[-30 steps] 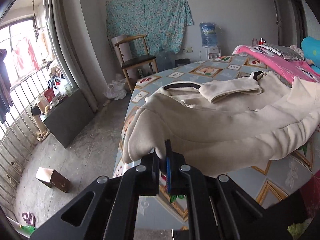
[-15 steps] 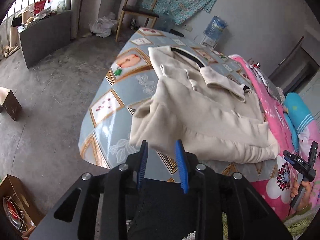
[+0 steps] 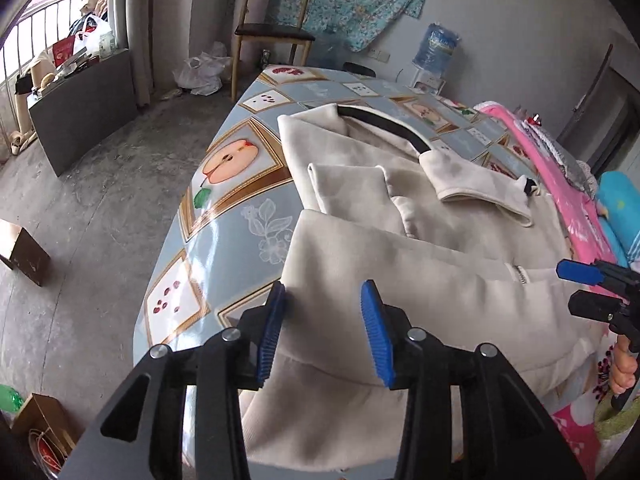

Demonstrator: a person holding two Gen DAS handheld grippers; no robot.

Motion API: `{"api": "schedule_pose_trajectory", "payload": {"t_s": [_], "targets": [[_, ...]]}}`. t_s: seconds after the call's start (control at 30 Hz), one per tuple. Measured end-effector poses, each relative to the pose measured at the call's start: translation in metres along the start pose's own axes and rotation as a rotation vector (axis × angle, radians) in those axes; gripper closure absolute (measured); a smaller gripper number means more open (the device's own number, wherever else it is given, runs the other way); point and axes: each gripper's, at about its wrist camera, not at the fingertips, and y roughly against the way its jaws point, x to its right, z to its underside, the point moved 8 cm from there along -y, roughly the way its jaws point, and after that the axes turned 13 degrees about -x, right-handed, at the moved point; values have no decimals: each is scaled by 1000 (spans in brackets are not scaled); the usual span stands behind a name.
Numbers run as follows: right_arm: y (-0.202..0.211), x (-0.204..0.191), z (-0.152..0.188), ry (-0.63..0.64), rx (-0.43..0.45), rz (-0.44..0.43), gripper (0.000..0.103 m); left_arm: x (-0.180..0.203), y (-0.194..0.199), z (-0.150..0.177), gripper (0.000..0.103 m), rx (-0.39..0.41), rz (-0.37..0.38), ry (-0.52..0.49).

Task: Fold large clothes

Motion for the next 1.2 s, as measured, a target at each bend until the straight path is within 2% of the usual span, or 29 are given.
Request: {"api": "schedule_pose_trajectory", "payload": {"t_s": [0.07,0.2,0.3,0.37,0.4,0.43,0.47,0.63,0.8,0.9,0.97,1.03,1.1,1.2], "targets": [[-18,-4,-4,28,-48,9,43,1,-9,-3,67,5,-23,-3],[-45,-7,-7,69,-140,42,55,0,-11,-6,75,15,-13,5],[-50,-7,-2,99,-158,102,64,-1,-11,-7,82,26,-6,1],[-43,-8,-1,104,-150,126,88,0,-10,-7,88,37,-1,-4],[-37,-11,-1,99,-138,115,96,0,-8,-8,94,46,-1,-8],[-32,-12,-3,106,-117,136,97,0,-6,-9,98,54,-8,-11],[-25,-15,-5,125,-94,175,98,-2,-2,-10,98,70,-16,-10],[0,-27,-24,174,20,325,98,-6,18,-20,98,116,37,7],[-42,-10,-24,194,-58,397,98,-6,-4,-20,93,3,22,-22],[-55,-2,-19,177,-71,396,97,-8,-14,-18,91,-18,7,-20],[-46,1,-20,144,-53,391,93,-9,-14,-17,91,-9,-21,-34],[-22,7,-18,91,0,350,78,-7,-13,-16,93,2,-52,-55],[7,21,-12,35,52,344,75,-5,-13,-16,94,5,-81,-74],[45,50,6,-27,80,360,69,-3,-14,-15,94,12,-119,-93]]}}
